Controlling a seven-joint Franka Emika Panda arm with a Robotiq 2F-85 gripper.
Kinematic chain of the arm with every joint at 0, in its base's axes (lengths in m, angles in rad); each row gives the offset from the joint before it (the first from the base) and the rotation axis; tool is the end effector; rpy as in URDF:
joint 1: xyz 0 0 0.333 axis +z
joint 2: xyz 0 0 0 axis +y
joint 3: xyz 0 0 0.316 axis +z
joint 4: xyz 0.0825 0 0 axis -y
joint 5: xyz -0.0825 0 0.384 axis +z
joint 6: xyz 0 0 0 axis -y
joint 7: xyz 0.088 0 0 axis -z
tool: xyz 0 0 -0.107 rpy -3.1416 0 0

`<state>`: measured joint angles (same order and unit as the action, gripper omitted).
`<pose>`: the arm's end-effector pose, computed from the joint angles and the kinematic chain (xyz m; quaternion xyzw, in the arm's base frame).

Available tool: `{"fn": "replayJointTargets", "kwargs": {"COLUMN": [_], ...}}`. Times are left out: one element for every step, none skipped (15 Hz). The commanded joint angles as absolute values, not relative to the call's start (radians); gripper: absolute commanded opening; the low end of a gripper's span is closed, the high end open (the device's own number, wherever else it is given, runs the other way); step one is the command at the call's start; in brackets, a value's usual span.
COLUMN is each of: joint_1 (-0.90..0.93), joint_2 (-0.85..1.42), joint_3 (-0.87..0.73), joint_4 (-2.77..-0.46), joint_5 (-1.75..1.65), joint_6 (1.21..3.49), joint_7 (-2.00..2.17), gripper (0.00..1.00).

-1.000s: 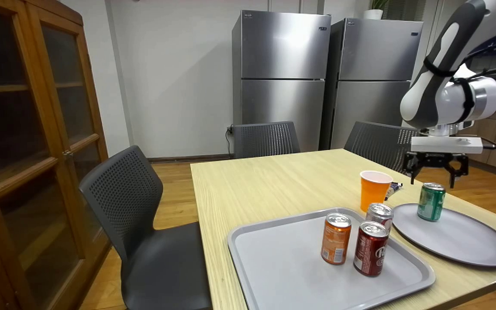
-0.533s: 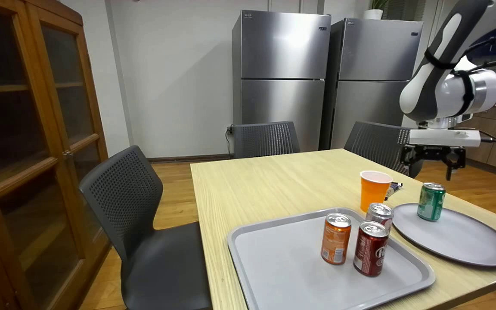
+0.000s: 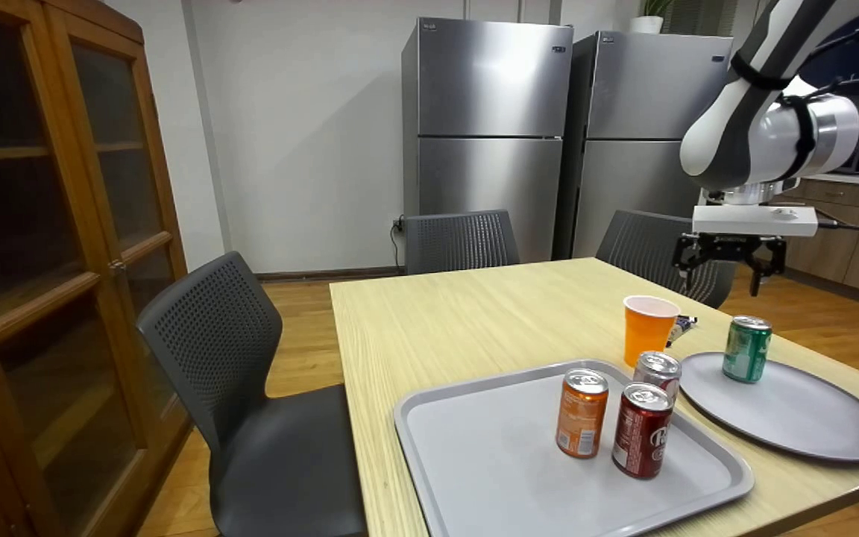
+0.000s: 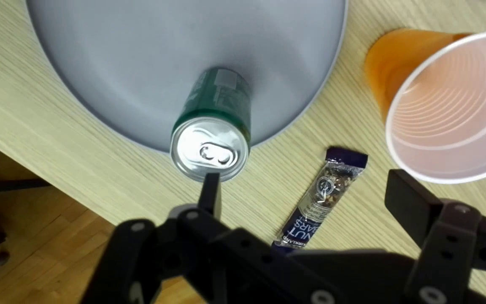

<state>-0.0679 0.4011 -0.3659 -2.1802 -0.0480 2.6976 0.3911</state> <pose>0.5235 -0.2399 0.2288 0.9259 -0.3625 0.0678 0.0821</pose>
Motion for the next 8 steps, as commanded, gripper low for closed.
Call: {"fn": "replayJointTargets", "kwargs": {"joint_1": [-0.007,0.006,0.021,0.035,0.049,0.06,0.071,0.078], "joint_2": [0.296,0.278,0.259,0.243,0.225,0.209,0.192,0.176], "joint_3": [-0.385,-0.387,-0.389,-0.391,-0.394,-0.395,-0.394,-0.39], "joint_4": [-2.294,-2.315,-2.337,-2.357,-2.379,-2.397,-2.419,-2.437], "joint_5": [-0.114,-0.13,-0.149,-0.17,-0.196,-0.218,-0.245,-0.266], "joint_6": [2.727,2.733,2.736,2.74,2.744,2.746,2.748,2.749], "joint_7": [0.455,0.472,0.494,0.516,0.543,0.567,0.595,0.619], "gripper": [1.0,1.0,1.0,1.0,1.0,1.0,1.0,1.0]}}
